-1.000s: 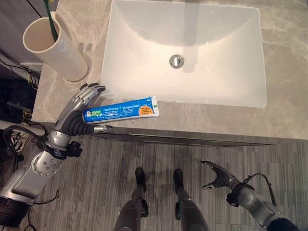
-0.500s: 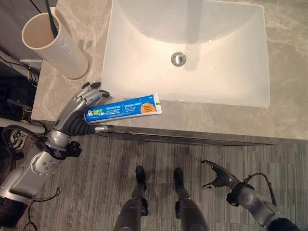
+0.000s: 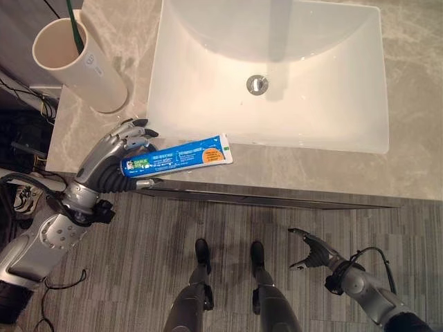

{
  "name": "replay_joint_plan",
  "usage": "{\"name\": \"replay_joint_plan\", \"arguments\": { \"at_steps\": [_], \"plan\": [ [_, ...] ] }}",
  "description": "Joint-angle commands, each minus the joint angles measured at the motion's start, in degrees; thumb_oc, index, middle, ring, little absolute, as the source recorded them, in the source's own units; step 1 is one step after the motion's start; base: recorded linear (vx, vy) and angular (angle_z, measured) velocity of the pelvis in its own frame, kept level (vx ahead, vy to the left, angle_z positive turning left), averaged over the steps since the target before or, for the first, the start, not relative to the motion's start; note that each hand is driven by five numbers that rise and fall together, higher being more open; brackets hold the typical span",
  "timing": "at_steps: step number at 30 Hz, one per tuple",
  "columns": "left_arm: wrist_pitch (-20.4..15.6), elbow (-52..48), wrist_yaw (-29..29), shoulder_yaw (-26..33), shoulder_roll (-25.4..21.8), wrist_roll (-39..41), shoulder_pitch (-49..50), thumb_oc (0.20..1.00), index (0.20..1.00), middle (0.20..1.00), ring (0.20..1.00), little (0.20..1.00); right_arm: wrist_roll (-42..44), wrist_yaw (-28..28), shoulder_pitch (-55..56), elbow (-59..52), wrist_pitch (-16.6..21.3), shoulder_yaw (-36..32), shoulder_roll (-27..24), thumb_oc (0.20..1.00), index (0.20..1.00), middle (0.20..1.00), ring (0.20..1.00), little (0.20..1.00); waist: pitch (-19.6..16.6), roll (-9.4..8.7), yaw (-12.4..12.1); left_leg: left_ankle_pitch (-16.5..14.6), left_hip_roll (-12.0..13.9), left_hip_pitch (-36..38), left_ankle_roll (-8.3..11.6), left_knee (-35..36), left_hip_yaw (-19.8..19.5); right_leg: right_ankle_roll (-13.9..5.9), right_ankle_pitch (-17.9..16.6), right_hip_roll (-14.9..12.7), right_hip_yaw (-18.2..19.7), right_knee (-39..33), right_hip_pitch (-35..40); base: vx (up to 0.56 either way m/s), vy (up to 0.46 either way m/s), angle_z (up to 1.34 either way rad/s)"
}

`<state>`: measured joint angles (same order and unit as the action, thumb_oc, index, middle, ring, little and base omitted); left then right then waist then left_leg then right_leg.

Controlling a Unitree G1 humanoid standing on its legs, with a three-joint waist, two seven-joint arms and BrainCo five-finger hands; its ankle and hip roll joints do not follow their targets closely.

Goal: Put brush and paste in cup on sink, flatten towel.

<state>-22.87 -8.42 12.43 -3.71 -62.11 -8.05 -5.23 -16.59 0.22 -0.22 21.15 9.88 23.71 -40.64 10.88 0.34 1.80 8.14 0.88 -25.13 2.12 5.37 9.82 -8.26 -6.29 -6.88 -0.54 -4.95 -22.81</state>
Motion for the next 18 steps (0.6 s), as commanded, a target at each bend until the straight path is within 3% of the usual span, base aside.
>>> {"name": "replay_joint_plan", "arguments": {
  "at_steps": [1, 8, 16, 17, 18],
  "plan": [
    [3.0, 4.9, -3.7, -4.3, -3.5, -8.9, -0.9, 0.2, 0.2, 0.2, 0.2, 0.2, -0.4, -0.6, 1.5, -3.6, 1.8, -1.1, -2.4, 1.0, 1.0, 1.0, 1.0, 1.0, 0.4, -1.42, 1.7, -3.2, 0.7, 3.9, 3.47, -0.4, -2.8, -5.23, -5.0, -5.5, 0.0, 0.0, -1.1, 0.0, 0.0, 0.0],
    [1.5, 4.2, -3.8, -8.3, -8.2, -15.3, -2.9, 0.2, 0.2, 0.2, 0.2, 0.2, -1.3, -2.0, 2.6, 0.0, 1.9, -2.3, -2.3, 1.0, 1.0, 1.0, 1.0, 1.0, -0.7, -0.86, 1.8, -3.7, 0.8, 5.6, 3.48, -0.4, -2.7, -5.19, -4.3, -5.5, 0.1, 0.0, 0.4, 0.0, 0.0, 0.0],
    [1.7, 6.0, -4.6, -8.0, -5.7, -11.4, -1.4, 0.2, 0.2, 0.2, 0.2, 0.2, -1.3, -2.0, 4.5, 2.0, 1.6, -3.4, -2.0, 1.0, 1.0, 1.0, 1.0, 1.0, -2.1, -0.35, 1.7, -3.9, 1.3, 7.9, 3.68, -0.4, -3.0, -4.75, -3.6, -5.3, -0.1, 0.0, 2.6, 0.0, -0.012, -0.01],
    [2.4, 7.2, -4.4, -7.3, -3.3, -9.1, -0.5, 0.2, 0.2, 0.2, 0.2, 0.2, -1.5, -1.9, 4.6, 3.3, 1.1, -3.1, -1.5, 1.0, 1.0, 1.0, 1.0, 1.0, -2.5, -0.21, 1.6, -3.8, 1.4, 8.3, 3.75, -0.4, -3.1, -4.57, -3.4, -5.1, -0.1, 0.0, 3.1, -0.04, -0.029, -0.04],
    [2.5, 7.4, -4.3, -7.0, -2.9, -9.0, -0.3, 0.244, 0.244, 0.244, 0.244, 0.244, -1.5, -1.9, 4.6, 3.0, 1.1, -3.2, -1.7, 1.0, 1.0, 1.0, 1.0, 1.0, -2.4, -0.24, 1.7, -3.7, 1.5, 8.4, 3.77, -0.4, -3.1, -4.49, -3.4, -5.0, -0.1, 0.0, 3.2, -0.04, -0.029, -0.02]
  ]
}}
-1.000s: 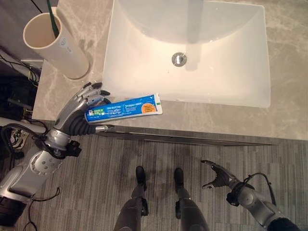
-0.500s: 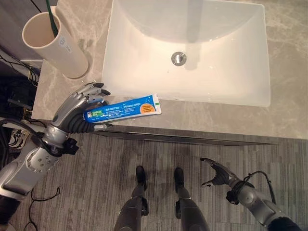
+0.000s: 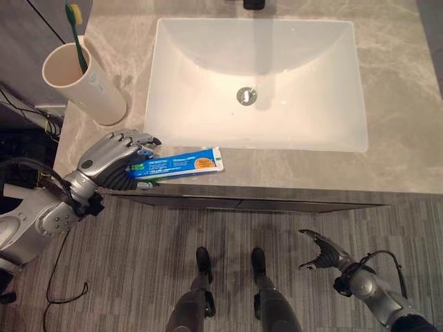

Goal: Put brush and paste in cup on sink, flatten towel.

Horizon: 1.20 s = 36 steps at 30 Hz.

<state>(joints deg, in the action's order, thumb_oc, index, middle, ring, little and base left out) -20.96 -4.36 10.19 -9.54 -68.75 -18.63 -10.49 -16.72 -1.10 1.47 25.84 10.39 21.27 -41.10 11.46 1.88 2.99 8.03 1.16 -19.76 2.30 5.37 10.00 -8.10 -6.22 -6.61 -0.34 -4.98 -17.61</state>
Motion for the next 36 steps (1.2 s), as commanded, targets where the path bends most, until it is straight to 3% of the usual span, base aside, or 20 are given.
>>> {"name": "replay_joint_plan", "arguments": {
  "at_steps": [1, 2, 3, 4, 5, 6, 17, 24, 25, 26, 28, 35, 36],
  "plan": [
    [0.6, 3.3, -2.0, -1.1, 3.7, 1.5, 5.0, 0.335, 0.335, 0.335, 0.335, 0.335, -1.3, -0.6, 3.0, -1.8, 0.6, -0.7, -1.3, 1.0, 1.0, 1.0, 1.0, 1.0, -3.0, -1.75, 0.5, -3.6, 1.2, 3.1, 3.6, -0.4, -3.3, -4.65, -3.5, -5.2, -0.3, 0.0, -2.0, -0.05, -0.025, -0.01],
    [1.0, 3.9, -1.9, -0.8, 4.5, 2.0, 5.2, 0.645, 0.645, 0.645, 0.645, 0.645, -1.6, -0.6, 3.1, -1.1, 0.5, -0.7, -1.3, 1.0, 1.0, 1.0, 1.0, 1.0, -3.1, -1.76, 0.5, -3.4, 1.3, 3.0, 3.61, -0.4, -3.4, -4.52, -3.4, -5.1, -0.3, 0.0, -2.0, -0.04, -0.015, -0.01],
    [1.0, 3.9, -1.9, -0.8, 4.5, 2.0, 5.2, 0.812, 0.812, 0.812, 0.812, 0.812, -1.6, -0.6, 3.1, -1.1, 0.5, -0.7, -1.3, 1.0, 1.0, 1.0, 1.0, 1.0, -3.1, -1.75, 0.5, -3.4, 1.3, 3.0, 3.61, -0.4, -3.4, -4.51, -3.4, -5.1, -0.3, 0.0, -2.0, -0.07, -0.028, -0.01],
    [1.4, 4.3, -2.1, -0.4, 5.2, 2.2, 5.6, 0.912, 0.912, 0.912, 0.912, 0.912, -1.8, -0.5, 3.3, -0.8, 0.3, -0.7, -1.2, 1.0, 1.0, 1.0, 1.0, 1.0, -3.1, -1.85, 0.5, -3.2, 1.4, 2.8, 3.66, -0.4, -3.4, -4.4, -3.4, -4.9, -0.5, 0.0, -2.1, -0.03, -0.015, -0.02],
    [1.4, 4.3, -2.1, -0.4, 5.3, 2.2, 5.7, 0.909, 0.909, 0.909, 0.909, 0.909, -1.8, -0.5, 3.3, -0.8, 0.3, -0.7, -1.3, 1.0, 1.0, 1.0, 1.0, 1.0, -3.2, -1.83, 0.5, -3.2, 1.4, 2.8, 3.67, -0.4, -3.5, -4.39, -3.4, -4.9, -0.5, 0.0, -2.1, -0.09, -0.039, -0.02],
    [1.6, 4.5, -2.2, -0.6, 5.5, 2.2, 5.4, 0.2, 0.2, 0.2, 0.2, 0.2, -1.7, -0.4, 3.5, -1.1, 0.3, -1.0, -1.6, 1.0, 1.0, 1.0, 1.0, 1.0, -3.1, -2.06, 0.6, -2.8, 1.7, 2.4, 3.82, -0.4, -3.7, -4.19, -3.4, -4.5, -0.5, 0.0, -2.2, -0.05, -0.026, -0.01],
    [1.4, 7.6, -2.4, -3.3, 5.8, -3.2, 4.8, 0.2, 0.2, 0.2, 0.2, 0.2, -1.2, -0.6, 5.4, 1.4, 0.4, -2.8, -1.8, 1.0, 1.0, 1.0, 1.0, 1.0, -5.1, -3.16, 1.0, -2.7, 3.4, 5.1, 4.51, -0.4, -3.6, -3.85, -2.6, -3.4, -1.0, 0.0, 0.6, 0.01, -0.026, 0.0],
    [1.6, 7.1, -1.7, -3.7, 6.0, -5.0, 3.5, 0.2, 0.2, 0.2, 0.2, 0.2, 6.3, -1.6, 6.8, 18.2, -2.1, -7.4, 5.0, 1.0, 1.0, 1.0, 1.0, 1.0, -8.0, -2.69, 1.3, -3.4, 4.2, 10.1, 4.88, -0.4, -3.4, -3.53, -1.4, -3.0, -1.9, 0.0, 5.5, 0.04, -0.042, -0.01],
    [1.8, 5.8, -0.9, -1.8, 5.9, -5.1, 3.3, 0.2, 0.2, 0.2, 0.2, 0.2, 13.4, -2.3, 6.2, 25.2, -3.1, -11.8, 8.3, 1.0, 1.0, 1.0, 1.0, 1.0, -9.1, -2.45, 1.4, -3.5, 4.4, 11.2, 5.02, -0.4, -3.3, -3.45, -1.1, -2.8, -2.0, 0.0, 6.5, -0.01, -0.037, 0.0],
    [1.9, 5.5, -1.0, -1.6, 5.8, -5.1, 3.4, 0.2, 0.2, 0.2, 0.2, 0.2, 13.5, -2.3, 6.0, 25.5, -3.0, -11.7, 8.3, 1.0, 1.0, 1.0, 1.0, 1.0, -9.0, -2.5, 1.3, -3.5, 4.4, 11.2, 5.04, -0.4, -3.3, -3.44, -1.1, -2.8, -2.0, 0.0, 6.6, 0.01, -0.054, 0.01],
    [2.0, 2.9, -0.2, 2.1, 5.5, -4.8, 4.2, 0.2, 0.2, 0.2, 0.2, 0.2, 23.0, -3.3, 5.4, 32.4, -3.2, -18.6, 10.4, 1.0, 1.0, 1.0, 1.0, 1.0, -10.2, -2.28, 1.4, -3.7, 4.8, 13.0, 5.24, -0.4, -3.0, -3.28, -0.6, -2.4, -2.2, 0.0, 8.5, 0.01, -0.077, 0.03],
    [2.4, -0.9, 1.2, 9.6, 4.4, -4.8, 6.4, 0.2, 0.2, 0.2, 0.2, 0.2, 30.8, -6.3, 5.3, 34.9, -2.8, -28.2, 7.6, 1.0, 1.0, 1.0, 1.0, 1.0, -12.1, -2.03, 1.8, -4.3, 5.2, 15.6, 5.48, -0.4, -2.6, -3.05, 0.1, -2.1, -2.2, 0.0, 11.2, 0.01, -0.056, 0.02],
    [2.4, -2.0, 2.1, 11.9, 4.3, -5.0, 6.6, 0.2, 0.2, 0.2, 0.2, 0.2, 34.1, -7.8, 5.6, 32.3, -1.8, -32.5, 6.2, 1.0, 1.0, 1.0, 1.0, 1.0, -12.8, -1.99, 2.0, -4.4, 5.4, 16.3, 5.53, -0.4, -2.5, -3.03, 0.3, -2.0, -2.2, 0.0, 11.8, 0.03, -0.026, 0.02]
  ]
}}
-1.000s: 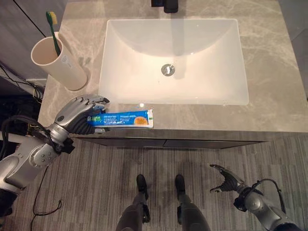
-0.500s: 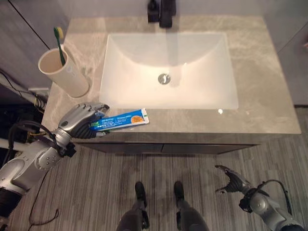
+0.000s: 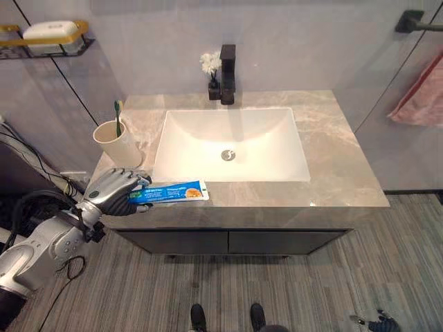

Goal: Put brush and paste in cup on sink, flatten towel.

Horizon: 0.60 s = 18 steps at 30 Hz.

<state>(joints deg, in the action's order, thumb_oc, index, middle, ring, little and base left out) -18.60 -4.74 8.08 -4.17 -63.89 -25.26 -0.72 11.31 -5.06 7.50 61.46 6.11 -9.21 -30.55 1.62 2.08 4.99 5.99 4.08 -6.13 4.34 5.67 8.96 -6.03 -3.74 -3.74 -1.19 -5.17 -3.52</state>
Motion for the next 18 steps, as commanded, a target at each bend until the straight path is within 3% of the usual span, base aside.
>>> {"name": "replay_joint_plan", "arguments": {
  "at_steps": [1, 3, 4, 5, 7, 8, 10, 11, 12, 13, 15, 16, 18],
  "plan": [
    [0.1, -1.4, 4.5, 7.4, -0.5, 1.5, -3.0, 0.2, 0.2, 0.2, 0.2, 0.2, 6.3, -4.4, -0.2, -4.9, 2.8, -3.2, -4.9, 1.0, 1.0, 1.0, 1.0, 1.0, -3.2, -2.13, 0.1, -2.5, 2.5, 3.1, 3.49, -0.7, -1.4, -5.04, -2.0, -4.8, -1.3, 0.2, -2.0, 0.03, -0.026, 0.02],
    [0.3, -1.9, 5.2, 8.7, -0.5, 0.8, -3.0, 0.2, 0.2, 0.2, 0.2, 0.2, 6.0, -5.8, 0.2, -8.6, 3.2, -5.1, -6.4, 1.0, 1.0, 1.0, 1.0, 1.0, -3.3, -2.14, 0.5, -2.6, 2.5, 3.4, 3.5, -0.7, -1.2, -4.99, -1.9, -4.8, -1.2, 0.2, -1.7, 0.02, -0.012, 0.01],
    [0.6, -2.4, 6.7, 11.3, -0.1, -0.9, -3.0, 0.2, 0.2, 0.2, 0.2, 0.2, 2.5, -8.9, 2.3, -19.2, 3.2, -9.3, -8.2, 1.0, 1.0, 1.0, 1.0, 1.0, -3.7, -1.88, 1.0, -2.8, 2.6, 4.1, 3.6, -0.7, -1.2, -4.95, -1.7, -4.8, -1.1, 0.2, -1.1, 0.03, -0.024, 0.01],
    [0.6, -2.5, 6.7, 11.3, -0.1, -0.9, -2.9, 0.2, 0.2, 0.2, 0.2, 0.2, 2.4, -9.0, 2.4, -19.4, 3.0, -9.4, -8.1, 1.0, 1.0, 1.0, 1.0, 1.0, -3.7, -1.86, 1.0, -2.8, 2.7, 4.1, 3.6, -0.7, -1.2, -4.95, -1.7, -4.8, -1.1, 0.2, -1.0, 0.03, -0.02, 0.02],
    [1.5, -5.7, 9.8, 14.1, 0.7, -5.2, -5.6, 0.2, 0.2, 0.2, 0.2, 0.2, -3.2, -14.2, 3.1, -36.8, 4.1, -16.7, -11.7, 1.0, 1.0, 1.0, 1.0, 1.0, -4.4, -1.7, 2.3, -2.9, 2.7, 4.7, 3.63, -0.7, -1.0, -4.77, -1.6, -4.7, -0.8, 0.2, -0.4, 0.02, -0.005, 0.01],
    [1.5, -5.8, 9.8, 14.0, 0.9, -5.3, -5.7, 0.2, 0.2, 0.2, 0.2, 0.2, -3.5, -14.2, 3.6, -37.8, 3.5, -17.2, -11.4, 1.0, 1.0, 1.0, 1.0, 1.0, -4.5, -1.57, 2.1, -3.2, 2.8, 4.8, 3.67, -0.7, -1.1, -4.83, -1.3, -4.7, -0.8, 0.2, -0.3, 0.03, -0.013, 0.03],
    [3.1, -6.8, 14.6, 13.7, 3.6, -7.8, -12.4, 0.2, 0.2, 0.2, 0.2, 0.2, -12.9, -18.2, -0.1, -51.8, 4.5, -20.3, -16.6, 1.0, 1.0, 1.0, 1.0, 1.0, -5.6, -1.61, 2.8, -3.5, 2.8, 5.3, 3.76, -0.7, -1.0, -4.67, -0.9, -4.5, -0.7, 0.2, 0.4, 0.04, -0.01, 0.0],
    [3.1, -6.7, 14.6, 13.5, 3.6, -7.9, -12.6, 0.2, 0.2, 0.2, 0.2, 0.2, -12.9, -18.2, 0.0, -51.8, 4.4, -20.3, -16.6, 1.0, 1.0, 1.0, 1.0, 1.0, -5.6, -1.59, 2.7, -3.6, 2.8, 5.4, 3.77, -0.7, -1.0, -4.68, -0.9, -4.5, -0.7, 0.2, 0.4, 0.04, -0.004, -0.02],
    [4.5, -5.8, 16.2, 12.2, 4.3, -8.3, -15.7, 0.2, 0.2, 0.2, 0.2, 0.2, -13.7, -19.3, -3.7, -54.4, 4.5, -18.9, -18.0, 1.0, 1.0, 1.0, 1.0, 1.0, -6.0, -1.66, 2.6, -3.6, 2.8, 5.5, 3.75, -0.7, -1.0, -4.58, -0.8, -4.5, -0.7, 0.2, 0.6, 0.0, 0.0, 0.0],
    [6.9, -3.8, 18.1, 8.5, 6.1, -8.0, -23.4, 0.2, 0.2, 0.2, 0.2, 0.2, -13.8, -17.4, -13.5, -58.8, 4.3, -10.5, -19.4, 1.0, 1.0, 1.0, 1.0, 1.0, -6.5, -1.85, 1.9, -3.6, 2.8, 5.9, 3.65, -0.7, -0.9, -4.43, -0.7, -4.3, -0.6, 0.2, 0.9, 0.0, 0.0, 0.0],
    [6.9, -3.6, 18.2, 8.4, 6.1, -8.0, -23.6, 0.2, 0.2, 0.2, 0.2, 0.2, -13.8, -17.4, -13.7, -58.7, 4.3, -10.4, -19.4, 1.0, 1.0, 1.0, 1.0, 1.0, -6.4, -1.88, 2.0, -3.7, 2.8, 6.0, 3.65, -0.7, -0.9, -4.44, -0.7, -4.3, -0.6, 0.2, 0.9, -0.01, -0.003, -0.06],
    [8.0, -2.6, 18.9, 4.5, 7.5, -7.5, -30.3, 0.2, 0.2, 0.2, 0.2, 0.2, -12.2, -12.8, -22.1, -62.2, 4.1, -1.3, -21.1, 1.0, 1.0, 1.0, 1.0, 1.0, -6.8, -2.23, 1.4, -3.4, 2.8, 6.4, 3.51, -0.7, -0.4, -4.31, -0.9, -4.1, -0.3, 0.2, 1.1, -0.01, -0.009, -0.11],
    [9.0, 0.0, 19.8, -1.2, 9.5, -5.6, -39.3, 0.2, 0.2, 0.2, 0.2, 0.2, -7.4, -6.0, -37.8, -62.3, 2.7, 15.3, -19.2, 1.0, 1.0, 1.0, 1.0, 1.0, -7.0, -2.97, 0.4, -3.4, 2.8, 7.5, 3.33, -0.7, 0.6, -4.3, -1.0, -3.9, 0.2, 0.2, 1.4, -0.03, -0.017, -0.15]
  ]
}}
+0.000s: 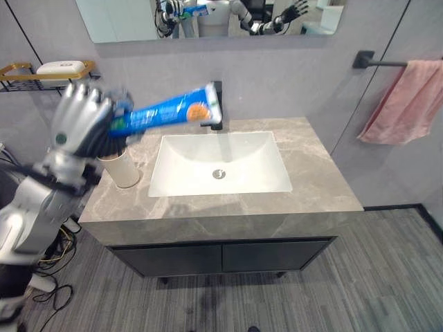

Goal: Put brush and paste in cup on sink, flatten towel.

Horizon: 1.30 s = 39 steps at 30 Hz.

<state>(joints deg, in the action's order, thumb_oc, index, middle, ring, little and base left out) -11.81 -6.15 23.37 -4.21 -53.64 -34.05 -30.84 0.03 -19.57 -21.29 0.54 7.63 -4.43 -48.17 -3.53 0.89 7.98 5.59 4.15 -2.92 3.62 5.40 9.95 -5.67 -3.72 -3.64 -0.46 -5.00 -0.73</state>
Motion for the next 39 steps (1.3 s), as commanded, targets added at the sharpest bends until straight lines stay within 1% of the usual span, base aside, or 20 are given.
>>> {"name": "replay_joint_plan", "arguments": {
  "at_steps": [1, 2, 3, 5, 6, 7, 9, 10, 12, 16, 17, 18, 20, 22, 26, 33, 34, 35, 36, 39],
  "plan": [
    [2.3, 1.9, 4.5, -3.2, 0.1, 3.5, -12.1, 0.2, 0.2, 0.2, 0.2, 0.2, 6.5, 11.2, -15.2, -1.1, 1.3, 17.0, -0.1, 1.0, 1.0, 1.0, 1.0, 1.0, -1.8, -1.96, -2.9, -2.9, 2.9, 4.7, 4.0, -0.4, -0.1, -4.62, -1.0, -3.9, -0.2, 0.0, -1.2, -0.01, -0.01, -0.12],
    [2.2, 2.1, 4.6, -3.2, -0.1, 3.6, -12.3, 0.2, 0.2, 0.2, 0.2, 0.2, 6.6, 11.1, -15.9, -0.6, 1.4, 17.4, -0.1, 1.0, 1.0, 1.0, 1.0, 1.0, -1.8, -1.87, -2.8, -3.3, 2.9, 4.8, 4.03, -0.4, 0.0, -4.68, -0.8, -3.9, -0.1, 0.0, -1.1, 0.01, -0.011, -0.1],
    [1.9, 2.3, 4.4, -6.5, 1.4, 4.9, -16.1, 0.2, 0.2, 0.2, 0.2, 0.2, 14.8, 14.0, -23.5, 1.5, 1.1, 26.2, 4.9, 1.0, 1.0, 1.0, 1.0, 1.0, -1.7, -2.19, -3.6, -3.2, 2.9, 5.4, 4.04, -0.4, 0.4, -4.59, -0.7, -3.8, 0.1, 0.0, -0.7, 0.01, -0.007, -0.09],
    [2.0, 2.8, 4.5, -7.7, 1.8, 5.8, -17.2, 0.2, 0.2, 0.2, 0.2, 0.2, 22.5, 14.6, -26.1, 3.4, 1.0, 30.1, 10.6, 1.0, 1.0, 1.0, 1.0, 1.0, -1.6, -2.3, -4.3, -3.2, 3.0, 5.7, 4.07, -0.4, 0.3, -4.42, -0.6, -3.8, 0.0, 0.0, -0.3, 0.0, -0.011, -0.08],
    [2.0, 2.8, 4.5, -7.6, 1.7, 5.8, -17.2, 0.2, 0.2, 0.2, 0.2, 0.2, 22.6, 14.6, -26.2, 3.5, 1.0, 30.2, 10.7, 1.0, 1.0, 1.0, 1.0, 1.0, -1.5, -2.3, -4.3, -3.2, 3.0, 5.8, 4.07, -0.4, 0.3, -4.42, -0.6, -3.8, 0.0, 0.0, -0.3, 0.0, -0.023, -0.1],
    [1.8, 2.6, 4.5, -8.4, 2.3, 7.2, -17.2, 0.2, 0.2, 0.2, 0.2, 0.2, 29.4, 17.5, -29.8, 3.7, 1.0, 35.3, 14.9, 1.0, 1.0, 1.0, 1.0, 1.0, -1.5, -2.59, -5.4, -2.9, 3.0, 5.8, 4.2, -0.4, 0.2, -4.22, -0.4, -3.8, -0.3, 0.0, 0.1, 0.01, -0.024, -0.06],
    [1.7, 2.1, 4.4, -8.2, 2.2, 7.6, -16.4, 0.2, 0.2, 0.2, 0.2, 0.2, 30.5, 17.4, -31.6, 4.2, 1.1, 36.7, 16.6, 1.0, 1.0, 1.0, 1.0, 1.0, -1.4, -2.56, -5.6, -2.9, 3.0, 5.9, 4.25, -0.4, -0.1, -4.12, -0.3, -3.8, -0.5, 0.0, 0.3, 0.01, -0.007, 0.05],
    [0.8, 0.8, 4.6, -8.1, 2.8, 8.2, -15.2, 0.2, 0.2, 0.2, 0.2, 0.2, 34.8, 17.4, -34.4, 5.1, 2.8, 37.2, 21.1, 1.0, 1.0, 1.0, 1.0, 1.0, -1.3, -2.52, -6.8, -2.8, 2.9, 5.9, 4.28, -0.4, -0.6, -3.91, 0.0, -3.9, -1.0, 0.0, 0.8, 0.02, -0.01, 0.14],
    [-0.1, -0.2, 4.9, -7.6, 2.7, 8.8, -13.4, 0.2, 0.2, 0.2, 0.2, 0.2, 39.2, 17.1, -34.9, 5.3, 5.2, 35.8, 27.0, 1.0, 1.0, 1.0, 1.0, 1.0, -1.2, -2.44, -7.8, -2.7, 2.9, 5.9, 4.27, -0.4, -1.1, -3.74, 0.4, -4.0, -1.5, 0.0, 1.3, 0.03, -0.009, 0.21],
    [-1.1, -1.6, 5.5, -6.7, 1.9, 9.5, -10.8, 0.2, 0.2, 0.2, 0.2, 0.2, 38.3, 15.4, -35.9, 4.5, 7.1, 34.7, 29.9, 1.0, 1.0, 1.0, 1.0, 1.0, -1.5, -2.5, -8.4, -2.8, 2.8, 5.9, 4.27, -0.4, -2.0, -3.59, 0.8, -4.2, -2.4, 0.0, 1.9, 0.03, 0.002, 0.18],
    [-1.7, -2.6, 5.9, -5.9, 1.7, 9.6, -8.9, 0.2, 0.2, 0.2, 0.2, 0.2, 40.0, 14.6, -35.8, 3.5, 9.2, 33.3, 32.5, 1.0, 1.0, 1.0, 1.0, 1.0, -1.7, -2.45, -9.2, -2.8, 2.6, 5.7, 4.3, -0.4, -2.6, -3.51, 1.0, -4.3, -3.0, 0.0, 2.3, -0.01, 0.007, 0.2],
    [-1.8, -2.9, 6.1, -5.4, 1.7, 9.6, -8.2, 0.2, 0.2, 0.2, 0.2, 0.2, 40.2, 14.8, -35.4, 3.3, 9.4, 33.2, 33.1, 1.0, 1.0, 1.0, 1.0, 1.0, -1.7, -2.57, -9.3, -2.2, 2.6, 5.3, 4.27, -0.4, -2.9, -3.41, 0.6, -4.3, -3.3, 0.0, 2.1, 0.04, 0.01, 0.27],
    [-2.1, -3.5, 6.3, -5.2, 1.6, 9.7, -6.9, 0.2, 0.2, 0.2, 0.2, 0.2, 41.8, 14.7, -35.1, 2.1, 10.4, 33.0, 34.6, 1.0, 1.0, 1.0, 1.0, 1.0, -1.9, -2.72, -9.7, -2.8, 2.6, 5.4, 4.29, -0.4, -3.4, -3.34, 1.2, -4.4, -3.9, 0.0, 2.7, 0.04, 0.006, 0.3],
    [-2.2, -3.5, 6.4, -4.8, 2.0, 10.4, -5.0, 0.2, 0.2, 0.2, 0.2, 0.2, 46.4, 16.1, -34.8, 0.8, 11.3, 33.5, 37.0, 1.0, 1.0, 1.0, 1.0, 1.0, -1.8, -3.18, -10.4, -2.6, 2.4, 5.0, 4.26, -0.4, -4.1, -3.09, 1.3, -4.5, -4.6, 0.0, 2.9, 0.01, 0.007, 0.21],
    [-1.8, -2.6, 5.7, -4.4, 2.9, 12.1, -1.9, 0.2, 0.2, 0.2, 0.2, 0.2, 51.4, 17.9, -33.6, -0.9, 10.7, 34.8, 38.3, 1.0, 1.0, 1.0, 1.0, 1.0, -1.6, -3.68, -10.8, -2.6, 2.3, 5.0, 4.25, -0.4, -4.4, -2.91, 1.5, -4.5, -4.9, 0.0, 3.2, 0.0, -0.002, 0.1],
    [-1.7, -3.0, 4.4, -3.4, 3.3, 13.0, 3.0, 0.2, 0.2, 0.2, 0.2, 0.2, 54.7, 18.7, -32.4, -3.3, 10.2, 36.0, 38.4, 1.0, 1.0, 1.0, 1.0, 1.0, -1.6, -3.8, -10.8, -2.4, 2.5, 4.6, 4.3, -0.4, -4.3, -2.82, 1.3, -4.5, -5.0, 0.0, 2.7, 0.0, 0.0, 0.0],
    [-1.7, -3.1, 4.4, -3.3, 3.4, 13.0, 3.2, 0.2, 0.2, 0.2, 0.2, 0.2, 54.7, 18.8, -32.4, -3.3, 10.2, 36.0, 38.5, 0.598, 0.598, 0.598, 0.598, 0.598, -1.7, -3.78, -10.8, -2.4, 2.5, 4.6, 4.3, -0.4, -4.3, -2.82, 1.3, -4.5, -4.9, 0.0, 2.7, 0.0, 0.0, 0.0],
    [-1.7, -3.0, 4.1, -3.5, 3.6, 13.3, 3.4, 0.2, 0.2, 0.2, 0.2, 0.2, 55.0, 18.7, -32.1, -3.1, 10.2, 36.1, 38.6, 0.357, 0.357, 0.357, 0.357, 0.357, -1.6, -3.82, -10.7, -2.3, 2.5, 4.4, 4.29, -0.4, -4.3, -2.83, 1.2, -4.6, -4.9, 0.0, 2.5, 0.0, 0.0, 0.0],
    [-1.7, -3.1, 4.1, -3.7, 3.7, 13.5, 3.4, 0.2, 0.2, 0.2, 0.2, 0.2, 54.9, 18.5, -32.0, -3.1, 10.2, 36.1, 38.6, 0.2, 0.2, 0.2, 0.2, 0.2, -1.7, -3.8, -10.7, -2.3, 2.5, 4.3, 4.29, -0.4, -4.2, -2.83, 1.1, -4.6, -4.9, 0.0, 2.4, 0.0, 0.0, 0.0],
    [-1.9, -3.5, 3.7, -4.3, 4.2, 13.8, 3.7, 0.2, 0.2, 0.2, 0.2, 0.2, 54.9, 18.5, -31.5, -3.4, 10.4, 36.2, 38.4, 0.2, 0.2, 0.2, 0.2, 0.2, -1.5, -3.82, -10.6, -2.2, 2.5, 4.0, 4.27, -0.4, -4.1, -2.91, 1.0, -4.7, -4.9, 0.0, 2.0, 0.0, 0.0, 0.0]
  ]
}}
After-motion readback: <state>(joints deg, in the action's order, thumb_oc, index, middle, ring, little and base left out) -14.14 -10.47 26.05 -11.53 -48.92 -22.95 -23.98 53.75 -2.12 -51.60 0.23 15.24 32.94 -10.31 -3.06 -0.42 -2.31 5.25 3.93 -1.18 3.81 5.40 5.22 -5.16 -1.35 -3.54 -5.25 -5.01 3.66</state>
